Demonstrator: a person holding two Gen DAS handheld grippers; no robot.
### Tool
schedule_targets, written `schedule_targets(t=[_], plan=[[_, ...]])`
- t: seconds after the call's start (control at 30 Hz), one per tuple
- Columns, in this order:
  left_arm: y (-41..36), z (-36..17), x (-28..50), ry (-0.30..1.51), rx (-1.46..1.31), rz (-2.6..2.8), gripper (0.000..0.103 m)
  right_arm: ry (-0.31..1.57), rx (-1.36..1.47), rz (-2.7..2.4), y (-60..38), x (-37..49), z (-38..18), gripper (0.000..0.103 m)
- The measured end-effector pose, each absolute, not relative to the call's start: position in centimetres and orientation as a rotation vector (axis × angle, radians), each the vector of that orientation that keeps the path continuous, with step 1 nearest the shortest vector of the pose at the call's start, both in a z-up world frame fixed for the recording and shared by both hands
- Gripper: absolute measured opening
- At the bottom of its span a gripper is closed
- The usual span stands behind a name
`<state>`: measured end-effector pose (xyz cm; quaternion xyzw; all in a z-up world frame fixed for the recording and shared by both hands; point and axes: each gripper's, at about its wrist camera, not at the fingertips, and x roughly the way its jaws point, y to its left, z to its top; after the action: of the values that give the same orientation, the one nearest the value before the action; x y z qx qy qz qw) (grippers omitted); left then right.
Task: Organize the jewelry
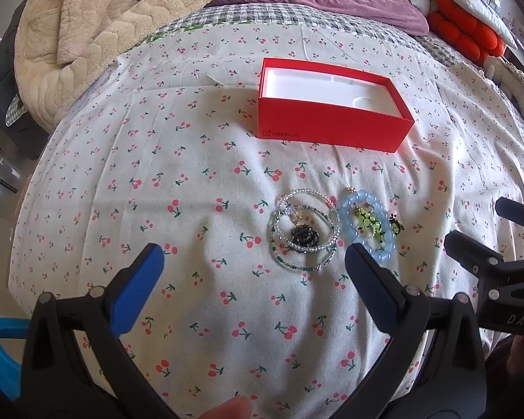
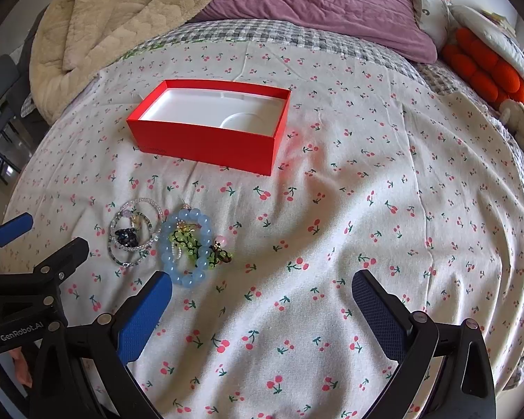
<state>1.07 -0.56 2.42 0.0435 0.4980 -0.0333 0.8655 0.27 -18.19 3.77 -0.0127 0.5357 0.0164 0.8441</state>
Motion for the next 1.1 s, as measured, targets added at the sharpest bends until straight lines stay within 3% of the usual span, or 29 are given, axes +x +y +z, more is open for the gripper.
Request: schedule_targets(t=[0.93, 1.1], plan=[[0.4, 0.9, 3.4, 1.095, 0.156, -0.278, 0.103, 1.131, 0.052, 0.133, -19.8, 1.7, 3.9, 0.103], [1.3, 0.8, 4.6, 1.088, 0.122, -0.339, 0.091, 1.158, 0.141, 0.240, -20.0, 2.5, 2.8, 0.100]])
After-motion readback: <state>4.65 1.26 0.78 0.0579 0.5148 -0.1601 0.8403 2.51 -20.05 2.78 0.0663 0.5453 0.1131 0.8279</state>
